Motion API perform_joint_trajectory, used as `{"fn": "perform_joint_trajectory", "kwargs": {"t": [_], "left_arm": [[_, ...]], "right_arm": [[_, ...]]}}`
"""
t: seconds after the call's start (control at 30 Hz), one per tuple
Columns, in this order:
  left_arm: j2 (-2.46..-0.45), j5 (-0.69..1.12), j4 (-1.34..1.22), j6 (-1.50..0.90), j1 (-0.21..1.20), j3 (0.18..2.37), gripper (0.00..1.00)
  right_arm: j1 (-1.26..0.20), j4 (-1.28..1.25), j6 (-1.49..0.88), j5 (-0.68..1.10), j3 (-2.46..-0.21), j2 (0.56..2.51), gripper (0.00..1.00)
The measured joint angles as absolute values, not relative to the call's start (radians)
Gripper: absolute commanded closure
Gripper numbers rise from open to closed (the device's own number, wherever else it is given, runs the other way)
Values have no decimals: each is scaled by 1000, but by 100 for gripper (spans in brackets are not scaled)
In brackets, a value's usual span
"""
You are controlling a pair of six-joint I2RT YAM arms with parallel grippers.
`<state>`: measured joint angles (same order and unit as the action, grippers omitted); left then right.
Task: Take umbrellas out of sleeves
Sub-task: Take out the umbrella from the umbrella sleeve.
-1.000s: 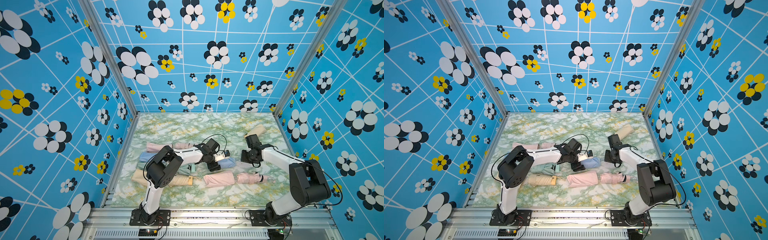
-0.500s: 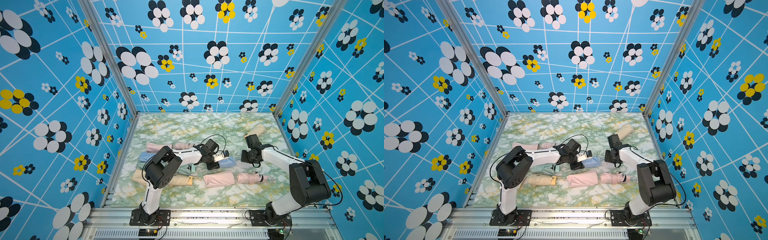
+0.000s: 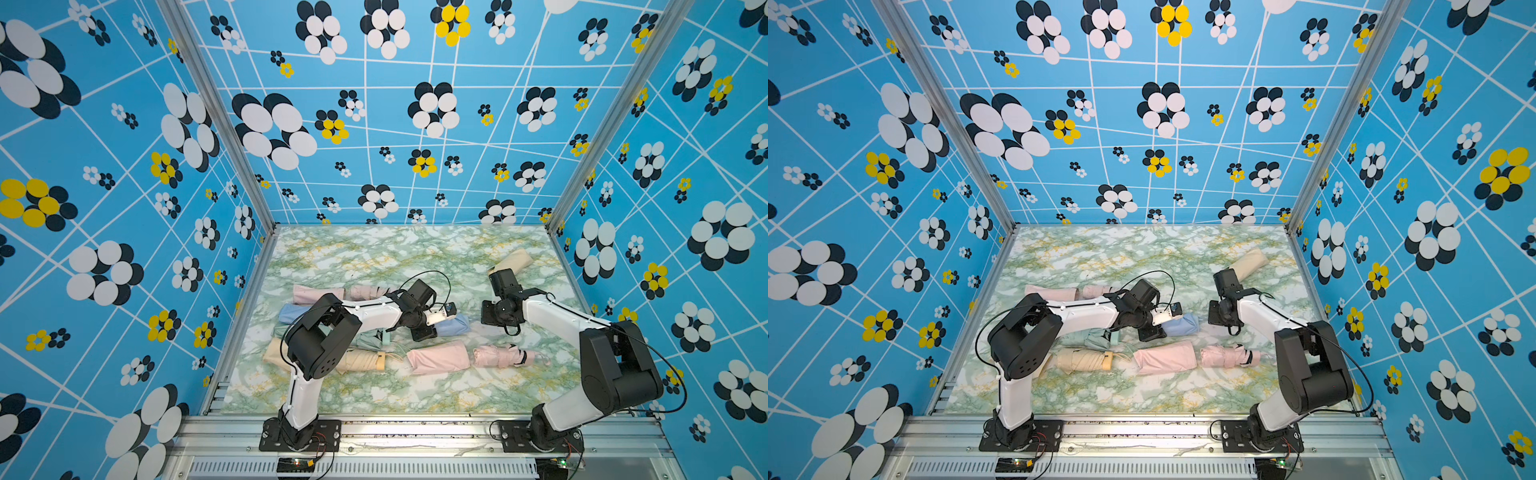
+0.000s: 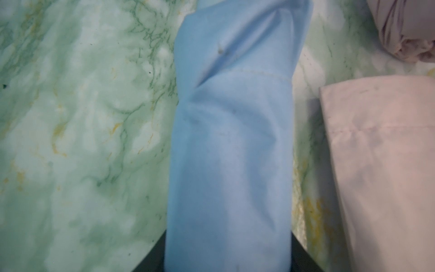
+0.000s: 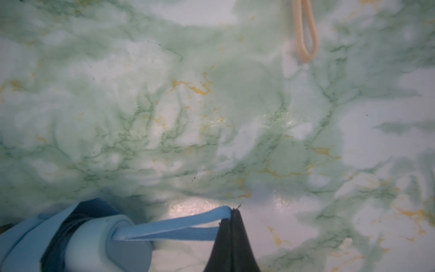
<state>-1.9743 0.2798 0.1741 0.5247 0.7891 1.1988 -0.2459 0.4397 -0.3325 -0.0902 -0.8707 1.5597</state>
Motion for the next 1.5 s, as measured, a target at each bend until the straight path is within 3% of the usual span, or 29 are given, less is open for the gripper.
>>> {"fn": "perform_joint_trajectory", "kwargs": {"t": [1.1,1.2,1.27,1.37,1.5], "left_arm": [[-1951,269,184,516,780,1172,41],[-1949,270,189,516,780,1172,55],[-1948,273,197,514,780,1171,72],[-1947,273,198,516,780,1171,82],[-1947,268,198,516,780,1171,84]], "right_arm": [[-187,491,-318,-245,-871,1521,100],[-187,490,-314,-250,-871,1521,100],[-187,490,-310,-250,-871,1521,100],[-187,490,-307,-249,-871,1521,100],[-187,490,-305,-246,-871,1521,100]]}}
